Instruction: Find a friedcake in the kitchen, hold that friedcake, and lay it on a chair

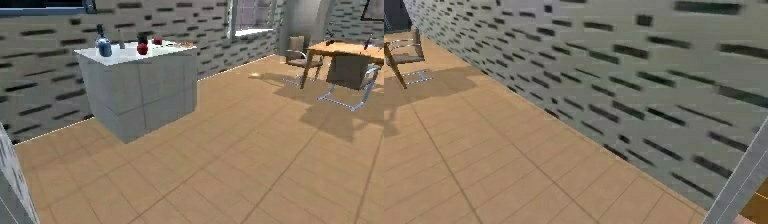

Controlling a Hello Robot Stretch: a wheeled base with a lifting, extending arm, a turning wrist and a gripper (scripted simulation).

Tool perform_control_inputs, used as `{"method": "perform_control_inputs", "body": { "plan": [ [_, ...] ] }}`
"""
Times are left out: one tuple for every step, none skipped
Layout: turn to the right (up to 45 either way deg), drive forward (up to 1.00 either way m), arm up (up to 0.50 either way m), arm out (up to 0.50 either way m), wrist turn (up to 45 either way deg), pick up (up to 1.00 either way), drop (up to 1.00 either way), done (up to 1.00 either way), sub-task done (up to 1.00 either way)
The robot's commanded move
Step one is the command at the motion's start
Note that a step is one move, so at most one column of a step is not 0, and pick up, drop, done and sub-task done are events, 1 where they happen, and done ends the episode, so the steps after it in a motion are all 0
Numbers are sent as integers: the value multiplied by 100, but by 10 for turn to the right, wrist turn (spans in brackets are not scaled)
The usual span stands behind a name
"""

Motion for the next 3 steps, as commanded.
{"method": "perform_control_inputs", "body": {
  "plan": [
    [30,0,0,0,0,0,0,0,0],
    [0,100,0,0,0,0,0,0,0],
    [0,80,0,0,0,0,0,0,0]
  ]
}}
